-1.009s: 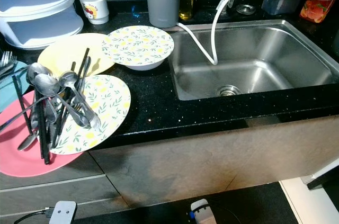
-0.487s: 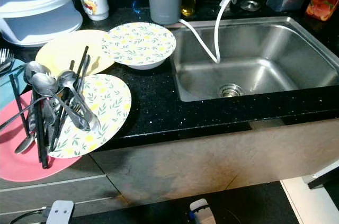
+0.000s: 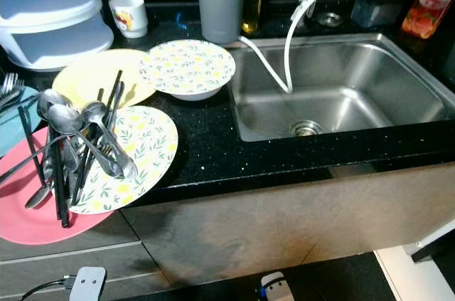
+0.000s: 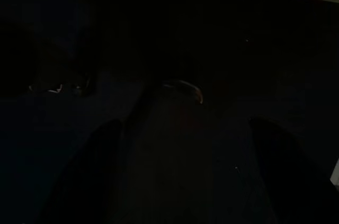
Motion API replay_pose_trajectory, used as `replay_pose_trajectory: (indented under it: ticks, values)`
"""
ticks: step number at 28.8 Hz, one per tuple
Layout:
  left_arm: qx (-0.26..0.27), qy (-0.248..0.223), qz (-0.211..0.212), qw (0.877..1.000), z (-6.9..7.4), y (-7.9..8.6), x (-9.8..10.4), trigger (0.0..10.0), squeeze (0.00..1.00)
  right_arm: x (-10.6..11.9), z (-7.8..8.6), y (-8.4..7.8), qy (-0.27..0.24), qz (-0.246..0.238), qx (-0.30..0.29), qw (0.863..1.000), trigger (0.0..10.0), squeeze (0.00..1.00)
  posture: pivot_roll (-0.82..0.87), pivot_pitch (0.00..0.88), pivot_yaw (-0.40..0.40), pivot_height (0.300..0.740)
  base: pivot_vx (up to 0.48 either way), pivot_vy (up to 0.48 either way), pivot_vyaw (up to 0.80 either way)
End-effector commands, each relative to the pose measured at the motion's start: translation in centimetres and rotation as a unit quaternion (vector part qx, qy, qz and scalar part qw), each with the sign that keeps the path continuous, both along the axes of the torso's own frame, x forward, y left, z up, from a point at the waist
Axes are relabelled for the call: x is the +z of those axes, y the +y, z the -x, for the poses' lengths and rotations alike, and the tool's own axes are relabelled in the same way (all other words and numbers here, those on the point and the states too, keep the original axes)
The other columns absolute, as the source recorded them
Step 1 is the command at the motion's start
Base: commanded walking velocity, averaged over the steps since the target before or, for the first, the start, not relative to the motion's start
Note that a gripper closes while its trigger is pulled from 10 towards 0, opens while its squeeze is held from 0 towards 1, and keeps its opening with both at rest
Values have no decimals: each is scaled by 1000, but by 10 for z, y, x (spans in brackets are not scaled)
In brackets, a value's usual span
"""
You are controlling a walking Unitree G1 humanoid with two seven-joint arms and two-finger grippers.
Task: Kitchen organization
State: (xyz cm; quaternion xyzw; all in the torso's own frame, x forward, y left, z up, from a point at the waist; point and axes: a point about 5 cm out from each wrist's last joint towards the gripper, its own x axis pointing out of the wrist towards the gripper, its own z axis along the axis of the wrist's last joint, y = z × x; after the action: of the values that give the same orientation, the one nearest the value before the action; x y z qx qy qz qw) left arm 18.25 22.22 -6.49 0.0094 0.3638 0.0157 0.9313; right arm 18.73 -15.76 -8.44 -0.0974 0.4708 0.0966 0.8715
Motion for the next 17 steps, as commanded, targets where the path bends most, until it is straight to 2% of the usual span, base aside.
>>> replay_pose_trajectory:
  ticks: [1,11,17]
  values:
    - [5,20,3,1000,8,-5,-7,10000,0,-6,13,-5,21,2,-19,1000,10000,0,55,104,10,740,0,0,0]
    - [9,25,4,1000,4,-11,-9,10000,0,-8,17,-3,27,0,-21,999,10000,0,69,78,-5,740,0,0,0]
    - [11,34,1,999,7,-7,-11,10000,0,-9,17,-3,29,1,-21,999,10000,0,66,66,-1,740,0,0,0]
